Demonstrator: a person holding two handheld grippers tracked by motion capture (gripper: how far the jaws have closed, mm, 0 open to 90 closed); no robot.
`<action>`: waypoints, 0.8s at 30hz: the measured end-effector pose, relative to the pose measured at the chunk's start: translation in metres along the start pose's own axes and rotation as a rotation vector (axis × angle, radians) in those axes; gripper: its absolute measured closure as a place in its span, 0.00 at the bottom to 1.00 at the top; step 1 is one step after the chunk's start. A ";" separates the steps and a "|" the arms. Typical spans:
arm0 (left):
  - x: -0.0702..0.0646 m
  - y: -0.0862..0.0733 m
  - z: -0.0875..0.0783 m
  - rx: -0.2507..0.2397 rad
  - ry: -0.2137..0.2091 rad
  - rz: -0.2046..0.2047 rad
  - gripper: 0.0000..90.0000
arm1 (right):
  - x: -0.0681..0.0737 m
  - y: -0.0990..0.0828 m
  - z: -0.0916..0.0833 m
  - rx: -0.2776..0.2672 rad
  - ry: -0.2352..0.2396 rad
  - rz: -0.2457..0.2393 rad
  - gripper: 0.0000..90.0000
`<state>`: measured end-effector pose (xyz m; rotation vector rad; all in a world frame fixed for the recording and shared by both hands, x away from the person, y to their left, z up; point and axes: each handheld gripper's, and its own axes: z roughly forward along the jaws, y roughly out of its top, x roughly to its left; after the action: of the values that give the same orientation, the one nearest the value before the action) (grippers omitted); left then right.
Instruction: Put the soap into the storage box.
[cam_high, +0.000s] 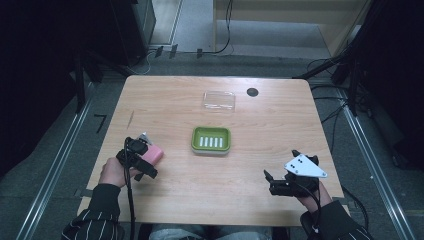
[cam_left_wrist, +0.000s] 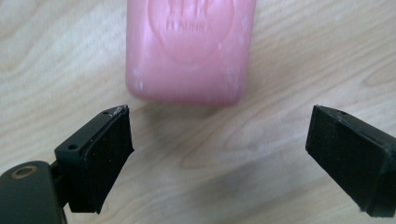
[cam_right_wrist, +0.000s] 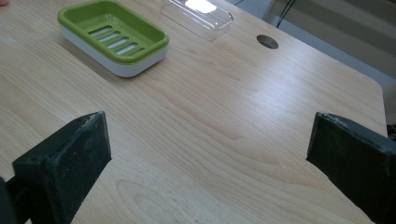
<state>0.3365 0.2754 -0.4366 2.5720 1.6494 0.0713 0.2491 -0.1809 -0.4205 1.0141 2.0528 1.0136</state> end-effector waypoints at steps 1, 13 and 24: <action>0.000 0.002 0.000 0.005 -0.003 0.003 0.09 | 0.000 0.000 0.000 0.000 0.000 0.000 0.00; 0.000 0.019 0.000 -0.009 0.014 0.027 0.08 | 0.000 0.000 0.000 0.002 0.003 -0.001 0.00; 0.003 0.031 0.002 -0.026 0.008 0.035 0.06 | -0.001 0.000 0.000 0.002 0.003 0.000 0.00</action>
<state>0.3660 0.2655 -0.4356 2.5849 1.5959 0.1039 0.2489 -0.1817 -0.4205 1.0142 2.0564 1.0141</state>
